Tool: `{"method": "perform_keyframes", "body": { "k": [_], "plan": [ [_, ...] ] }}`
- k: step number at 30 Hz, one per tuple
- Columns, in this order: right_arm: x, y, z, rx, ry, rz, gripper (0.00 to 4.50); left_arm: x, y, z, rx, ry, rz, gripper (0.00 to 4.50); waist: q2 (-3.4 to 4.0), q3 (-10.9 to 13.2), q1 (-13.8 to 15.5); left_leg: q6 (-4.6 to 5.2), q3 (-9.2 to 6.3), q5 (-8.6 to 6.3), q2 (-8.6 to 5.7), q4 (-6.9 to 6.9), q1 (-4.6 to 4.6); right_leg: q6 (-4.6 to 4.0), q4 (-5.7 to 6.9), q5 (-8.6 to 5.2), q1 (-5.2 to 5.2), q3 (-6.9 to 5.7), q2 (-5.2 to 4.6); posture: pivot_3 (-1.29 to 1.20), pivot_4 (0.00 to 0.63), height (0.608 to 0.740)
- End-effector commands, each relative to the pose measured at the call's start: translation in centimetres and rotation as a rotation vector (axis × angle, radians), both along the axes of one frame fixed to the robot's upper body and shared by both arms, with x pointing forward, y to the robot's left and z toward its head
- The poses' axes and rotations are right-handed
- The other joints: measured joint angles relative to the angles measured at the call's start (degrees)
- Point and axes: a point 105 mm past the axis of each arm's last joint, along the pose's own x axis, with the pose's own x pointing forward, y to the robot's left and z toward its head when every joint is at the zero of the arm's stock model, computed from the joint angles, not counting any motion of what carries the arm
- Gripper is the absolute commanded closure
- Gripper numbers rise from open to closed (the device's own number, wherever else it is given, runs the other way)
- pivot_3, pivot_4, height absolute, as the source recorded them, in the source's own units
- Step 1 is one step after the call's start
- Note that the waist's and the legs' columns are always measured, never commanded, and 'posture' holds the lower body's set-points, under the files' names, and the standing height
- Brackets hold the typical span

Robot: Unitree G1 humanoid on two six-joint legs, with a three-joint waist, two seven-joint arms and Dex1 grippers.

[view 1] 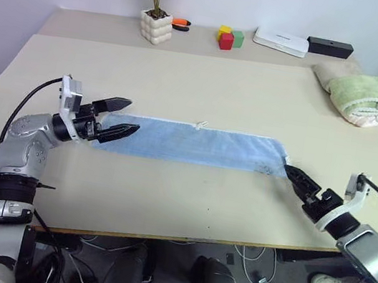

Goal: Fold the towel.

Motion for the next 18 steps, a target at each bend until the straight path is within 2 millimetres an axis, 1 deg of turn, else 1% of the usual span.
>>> {"method": "perform_keyframes", "body": {
  "k": [1, 4, 9, 13, 18],
  "plan": [
    [0.1, 0.2, 0.5, 0.01, -0.015, -0.036, 0.06, -0.7, -0.4, 1.0, 0.054, -0.064, -0.046, 0.05, 0.0, 0.0, -0.03, 0.02, 0.01, -0.01, 0.0, 0.0, 0.0, 0.01, -0.01, 0.0, 0.0, 0.01, 0.03, 0.0, 0.15, 0.74],
    [0.6, -0.1, -0.1, 0.019, 0.018, -0.068, 0.06, -0.9, -0.5, 1.2, 0.086, -0.098, -0.052, 0.05, 0.0, 0.0, 0.03, 0.02, 0.01, -0.01, 0.01, 0.0, -0.03, 0.01, -0.02, 0.0, -0.02, 0.01, 0.07, 0.0, 0.15, 0.74],
    [1.6, -0.2, -1.3, -0.018, 0.07, -0.093, 0.06, -1.0, -0.5, 1.2, 0.093, -0.109, -0.042, 0.05, 0.0, 0.0, 0.09, 0.02, 0.01, -0.01, 0.03, 0.01, -0.03, -0.01, -0.04, 0.0, -0.02, 0.02, 0.09, 0.0, 0.15, 0.74],
    [2.8, -0.4, -1.4, -0.003, 0.073, -0.125, 0.06, -1.3, -0.4, 1.3, 0.092, -0.118, -0.027, 0.05, -0.02, -0.01, 0.03, 0.02, 0.01, -0.01, 0.03, 0.02, -0.02, 0.0, -0.05, 0.0, -0.02, 0.04, 0.1, 0.0, 0.15, 0.74],
    [4.4, 0.3, -2.2, -0.003, 0.102, -0.139, 0.06, -1.5, -0.3, 1.3, 0.095, -0.129, -0.002, 0.05, -0.04, -0.02, 0.0, 0.02, 0.01, -0.01, 0.05, 0.02, -0.02, 0.0, -0.06, 0.0, -0.01, 0.04, 0.11, 0.0, 0.15, 0.74]
  ]
}}
